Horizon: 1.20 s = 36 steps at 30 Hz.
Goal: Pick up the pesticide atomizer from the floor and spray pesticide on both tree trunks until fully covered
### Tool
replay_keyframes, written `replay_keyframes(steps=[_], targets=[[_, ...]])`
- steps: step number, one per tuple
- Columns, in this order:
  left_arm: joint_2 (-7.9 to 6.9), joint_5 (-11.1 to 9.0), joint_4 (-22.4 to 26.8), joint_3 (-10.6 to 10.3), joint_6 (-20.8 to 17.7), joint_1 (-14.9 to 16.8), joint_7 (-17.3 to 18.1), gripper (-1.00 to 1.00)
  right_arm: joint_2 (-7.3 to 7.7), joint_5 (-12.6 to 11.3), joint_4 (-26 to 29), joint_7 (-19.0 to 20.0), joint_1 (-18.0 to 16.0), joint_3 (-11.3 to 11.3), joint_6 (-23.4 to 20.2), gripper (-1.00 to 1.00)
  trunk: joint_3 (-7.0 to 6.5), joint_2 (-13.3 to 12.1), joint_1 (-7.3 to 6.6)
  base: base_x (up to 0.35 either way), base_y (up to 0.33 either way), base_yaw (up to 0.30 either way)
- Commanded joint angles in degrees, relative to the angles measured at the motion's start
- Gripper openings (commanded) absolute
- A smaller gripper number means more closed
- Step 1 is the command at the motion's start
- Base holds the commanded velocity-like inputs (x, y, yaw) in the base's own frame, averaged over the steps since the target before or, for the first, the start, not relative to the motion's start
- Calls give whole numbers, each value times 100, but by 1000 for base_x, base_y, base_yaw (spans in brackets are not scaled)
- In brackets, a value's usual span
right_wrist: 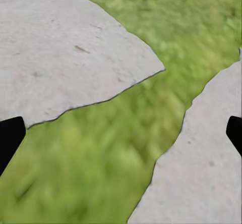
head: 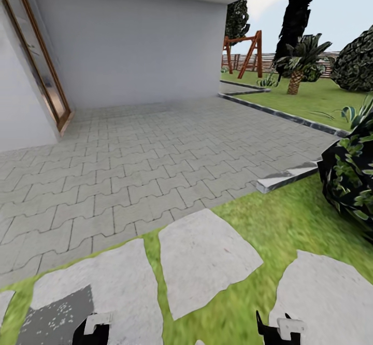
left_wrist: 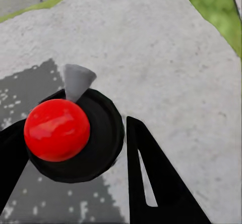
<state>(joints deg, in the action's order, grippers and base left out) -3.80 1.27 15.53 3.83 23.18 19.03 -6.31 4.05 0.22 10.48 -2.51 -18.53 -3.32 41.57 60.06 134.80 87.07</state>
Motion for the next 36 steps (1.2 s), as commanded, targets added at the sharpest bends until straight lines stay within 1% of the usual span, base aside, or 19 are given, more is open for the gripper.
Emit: replay_keyframes(steps=[1, 22, 28, 36], targets=[[2, 14, -7, 22, 20, 5, -1, -100, -1, 5, -3, 5, -2, -22, 17, 100, -2, 2, -1, 0, 0, 221], [2, 6, -7, 22, 20, 5, -1, -100, -8, -6, 10, -9, -2, -29, 23, 100, -145, 2, -1, 0, 0, 184], [2, 5, -7, 30, 20, 5, -1, -100, -10, -5, 7, -233, -2, -29, 19, 100, -189, 2, -1, 0, 0, 170], [2, 5, -7, 29, 20, 5, -1, -100, -18, 4, 6, -280, -2, -20, 18, 100, -252, 2, -1, 0, 0, 141]])
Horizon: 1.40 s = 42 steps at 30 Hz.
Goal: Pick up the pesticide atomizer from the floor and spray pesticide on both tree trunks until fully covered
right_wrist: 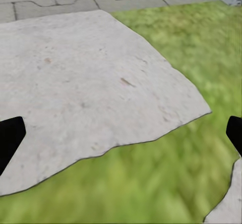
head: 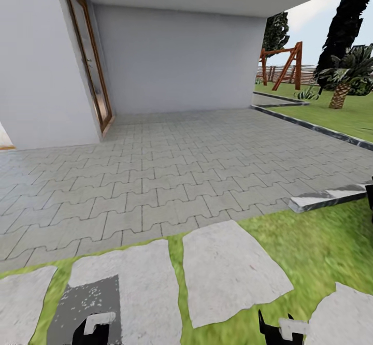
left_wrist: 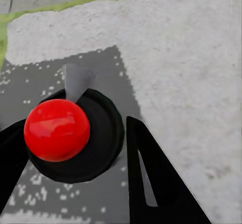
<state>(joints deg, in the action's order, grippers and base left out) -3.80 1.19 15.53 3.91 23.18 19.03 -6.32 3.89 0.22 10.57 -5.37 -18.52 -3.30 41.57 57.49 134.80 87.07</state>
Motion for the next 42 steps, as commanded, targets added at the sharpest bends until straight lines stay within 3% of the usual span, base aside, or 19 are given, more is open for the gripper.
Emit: replay_keyframes(steps=[1, 42], targets=[[2, 13, -6, 20, 20, 4, -1, -100, -1, 4, -3, 6, -2, -22, 18, 100, -3, 2, -1, 0, 0, 193], [2, 13, -7, 22, 12, 4, -3, -100, -11, 13, -20, 10, -2, -13, 9, 100, -211, 2, -1, 0, 0, 236]])
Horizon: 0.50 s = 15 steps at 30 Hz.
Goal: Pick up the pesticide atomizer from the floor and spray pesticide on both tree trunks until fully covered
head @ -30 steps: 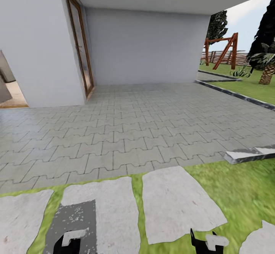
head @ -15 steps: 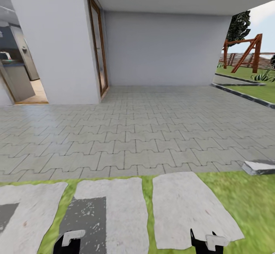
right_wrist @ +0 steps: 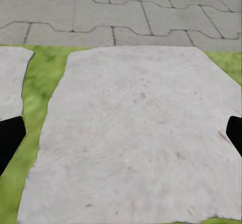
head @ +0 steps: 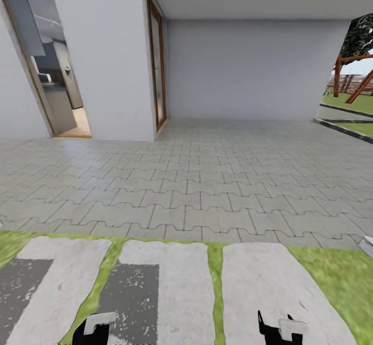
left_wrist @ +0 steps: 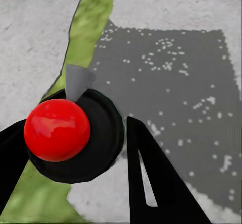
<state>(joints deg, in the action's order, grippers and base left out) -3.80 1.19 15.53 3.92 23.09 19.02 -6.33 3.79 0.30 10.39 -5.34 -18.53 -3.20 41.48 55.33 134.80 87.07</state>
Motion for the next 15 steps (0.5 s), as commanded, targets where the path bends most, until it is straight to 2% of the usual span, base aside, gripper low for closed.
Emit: replay_keyframes(steps=[1, 10, 15], targets=[[3, 13, -7, 20, 20, 5, -1, -100, -1, 7, -2, 7, -2, -22, 18, 100, 1, 2, -1, 0, 0, 257], [3, 9, -6, 21, 21, 5, 0, -100, -1, 11, -2, 7, -2, -22, 18, 100, -30, 2, -1, 0, 6, 262], [3, 6, -6, 21, 20, 5, -6, -100, -1, 8, -2, 7, -2, -22, 18, 100, -38, 2, -1, 0, 213, 273]])
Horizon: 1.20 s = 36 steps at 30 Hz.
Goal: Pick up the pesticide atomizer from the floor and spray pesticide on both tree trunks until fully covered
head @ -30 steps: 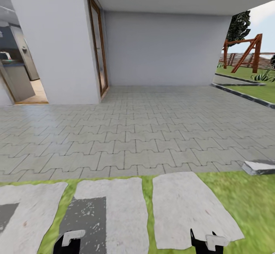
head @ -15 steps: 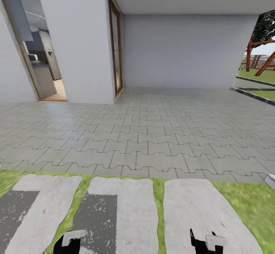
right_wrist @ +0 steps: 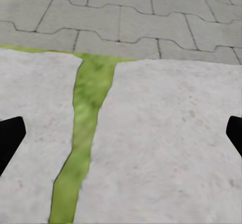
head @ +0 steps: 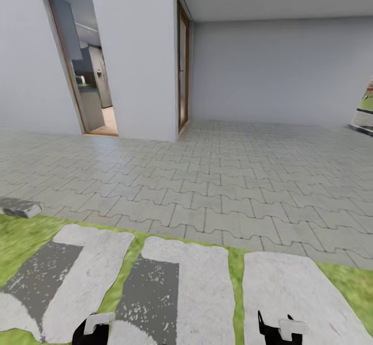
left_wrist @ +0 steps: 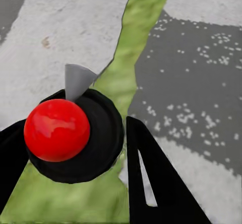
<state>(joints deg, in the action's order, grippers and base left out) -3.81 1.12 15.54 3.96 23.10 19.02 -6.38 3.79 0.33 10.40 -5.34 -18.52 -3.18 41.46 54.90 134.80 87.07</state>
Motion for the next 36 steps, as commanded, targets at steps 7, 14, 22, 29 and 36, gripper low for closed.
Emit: replay_keyframes(steps=[7, 14, 22, 29, 36], targets=[[3, 12, -8, 18, 19, 5, -3, -100, -15, 10, -2, 7, -2, -25, 20, 100, 4, 2, -1, 0, 298, 279], [3, 12, -7, 18, 19, 5, -4, -100, -169, 3, -2, 7, -2, -25, 20, 100, 4, 2, -1, 0, 306, 282], [3, 12, -7, 18, 19, 5, -4, -100, -193, 3, -2, 7, -2, -25, 20, 100, 4, 2, -1, 0, 307, 282], [3, 12, -7, 18, 19, 5, -4, -100, -193, 6, -1, 7, -2, -25, 20, 100, 4, 2, -1, -93, 299, 282], [3, 12, -7, 18, 19, 5, -4, -100, -194, 8, -2, 7, -2, -25, 20, 100, 4, 2, -1, -207, 269, 282]])
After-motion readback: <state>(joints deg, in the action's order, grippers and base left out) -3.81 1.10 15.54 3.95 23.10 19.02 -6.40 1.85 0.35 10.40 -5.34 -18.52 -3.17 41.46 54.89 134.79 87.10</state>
